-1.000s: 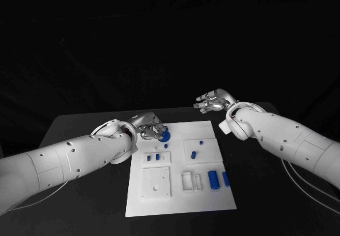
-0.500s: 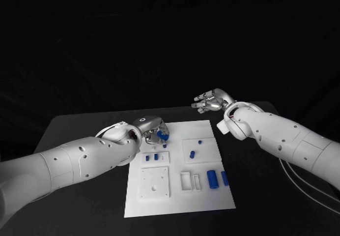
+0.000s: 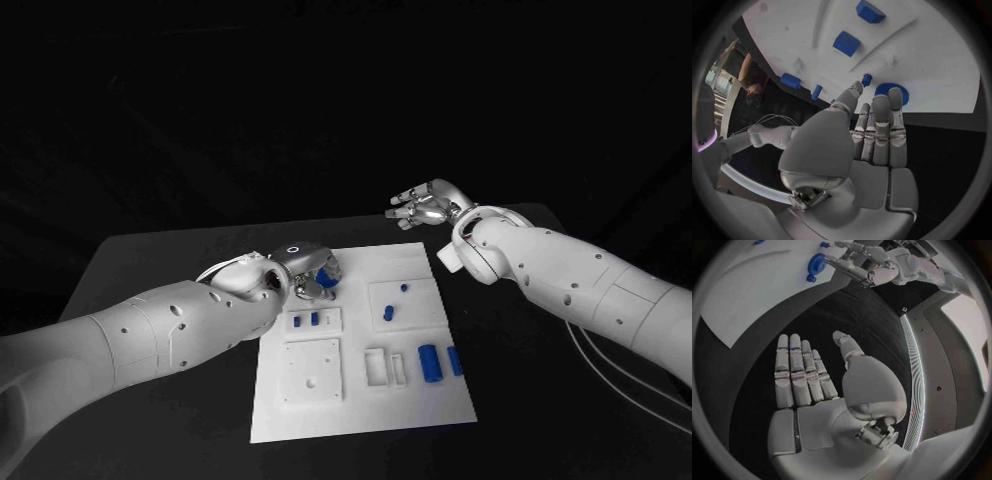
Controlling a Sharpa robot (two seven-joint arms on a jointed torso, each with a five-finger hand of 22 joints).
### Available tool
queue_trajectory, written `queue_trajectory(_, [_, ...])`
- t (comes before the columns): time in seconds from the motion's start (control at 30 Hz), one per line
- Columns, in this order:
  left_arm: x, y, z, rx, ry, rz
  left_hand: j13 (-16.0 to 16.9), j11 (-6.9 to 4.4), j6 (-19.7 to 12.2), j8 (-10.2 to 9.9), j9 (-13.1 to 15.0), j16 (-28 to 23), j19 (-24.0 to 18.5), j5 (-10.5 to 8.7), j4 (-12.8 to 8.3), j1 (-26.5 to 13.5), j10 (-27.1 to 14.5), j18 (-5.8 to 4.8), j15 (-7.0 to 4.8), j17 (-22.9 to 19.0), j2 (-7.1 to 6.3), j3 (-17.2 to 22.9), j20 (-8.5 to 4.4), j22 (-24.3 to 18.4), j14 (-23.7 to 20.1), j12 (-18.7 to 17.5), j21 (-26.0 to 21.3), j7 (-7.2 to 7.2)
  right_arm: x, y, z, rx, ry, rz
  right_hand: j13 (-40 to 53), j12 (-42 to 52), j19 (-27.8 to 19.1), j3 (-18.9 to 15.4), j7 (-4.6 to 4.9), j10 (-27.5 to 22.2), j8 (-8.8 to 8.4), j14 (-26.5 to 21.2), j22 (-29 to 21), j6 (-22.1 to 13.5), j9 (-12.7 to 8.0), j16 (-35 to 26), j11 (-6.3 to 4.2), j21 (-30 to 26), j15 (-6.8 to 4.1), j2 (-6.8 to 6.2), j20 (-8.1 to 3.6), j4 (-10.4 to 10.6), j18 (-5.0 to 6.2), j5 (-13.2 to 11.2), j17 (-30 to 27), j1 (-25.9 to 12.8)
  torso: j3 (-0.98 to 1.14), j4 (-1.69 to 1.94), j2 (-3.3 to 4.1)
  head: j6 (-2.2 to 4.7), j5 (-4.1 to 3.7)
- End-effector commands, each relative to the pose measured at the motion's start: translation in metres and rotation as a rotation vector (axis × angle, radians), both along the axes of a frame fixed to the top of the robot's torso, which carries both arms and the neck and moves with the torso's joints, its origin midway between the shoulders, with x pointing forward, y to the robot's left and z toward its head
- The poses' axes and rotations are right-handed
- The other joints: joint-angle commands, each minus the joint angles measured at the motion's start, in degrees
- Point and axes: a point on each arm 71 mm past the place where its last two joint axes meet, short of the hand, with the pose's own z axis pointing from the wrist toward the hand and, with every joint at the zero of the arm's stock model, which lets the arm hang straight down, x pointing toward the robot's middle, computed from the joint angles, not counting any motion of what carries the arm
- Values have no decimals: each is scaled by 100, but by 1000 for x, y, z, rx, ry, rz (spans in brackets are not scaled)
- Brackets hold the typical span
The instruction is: Assemble the parts on the task board
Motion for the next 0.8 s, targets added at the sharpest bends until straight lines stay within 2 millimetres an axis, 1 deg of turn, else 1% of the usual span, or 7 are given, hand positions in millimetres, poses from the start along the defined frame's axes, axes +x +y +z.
queue_trajectory(0.03, [-2,-3,-3,34,-2,-31,-8,-5,-31,-23,-7,54,2,32,-16,-16,4,52,-26,-5,51,75,-5,136,12,-32,72,-10,-1,2,1,5,-3,14,-9,-17,-44,44,11,-27,7,-41,-7,9,3,-26,13,-34,15,-32,-7,9,63,24,-9,-39,3,-10,10,-6,-3])
queue_trajectory(0.17, [-1,-3,-5,38,0,-29,-10,-32,-34,-23,-7,103,-20,47,-90,-32,90,54,-57,-21,96,200,-30,141,34,-35,203,-38,-1,2,2,6,-3,16,-9,-17,-44,44,11,-27,7,-41,-7,9,3,-26,13,-34,15,-32,-7,9,63,24,-9,-39,2,0,2,-16,-15])
queue_trajectory(0.27, [0,-3,-7,42,4,-28,-10,-39,-20,-23,-8,133,-93,52,-195,-133,135,58,-60,-33,89,399,-36,136,24,-34,374,-42,-1,2,2,6,-4,17,-9,-17,-44,44,11,-27,7,-41,-7,9,3,-26,13,-34,15,-32,-7,9,63,24,-9,-39,3,-2,6,-24,-24])
queue_trajectory(0.33, [0,-3,-8,45,8,-30,-12,-65,68,-18,-4,146,-116,63,-240,-118,301,63,-69,-32,142,524,-50,146,27,-36,432,-42,-1,3,2,6,-4,18,-9,-17,-44,44,11,-27,7,-41,-7,9,3,-26,13,-34,15,-32,-7,9,63,24,-9,-39,5,1,7,-27,-28])
queue_trajectory(0.5, [-1,-4,-12,51,21,-33,-11,-111,116,-20,-6,173,-206,59,-335,-231,514,63,-94,-29,139,855,-75,145,41,-35,669,-46,-1,3,3,6,-4,19,-9,-17,-44,44,11,-27,7,-41,-7,9,3,-26,13,-34,15,-32,-7,9,63,24,-9,-39,0,-1,4,-46,-29])
queue_trajectory(0.67, [-2,-4,-15,55,31,-34,-9,-138,180,-21,-6,206,-255,50,-352,-280,625,63,-108,-17,143,987,-92,139,79,-33,861,-49,-1,4,4,7,-5,20,-9,-17,-44,44,11,-27,7,-41,-7,9,3,-26,13,-34,15,-32,-7,9,63,24,-9,-39,11,6,7,-60,-44])
queue_trajectory(0.8, [-2,-4,-17,56,35,-36,-9,-147,197,-21,-7,228,-282,49,-348,-293,651,63,-114,-7,148,1017,-98,134,89,-32,950,-60,-1,4,4,7,-5,22,-9,-17,-44,44,11,-27,7,-41,-7,9,3,-26,13,-34,15,-32,-7,9,63,24,-9,-39,8,7,3,-70,-54])
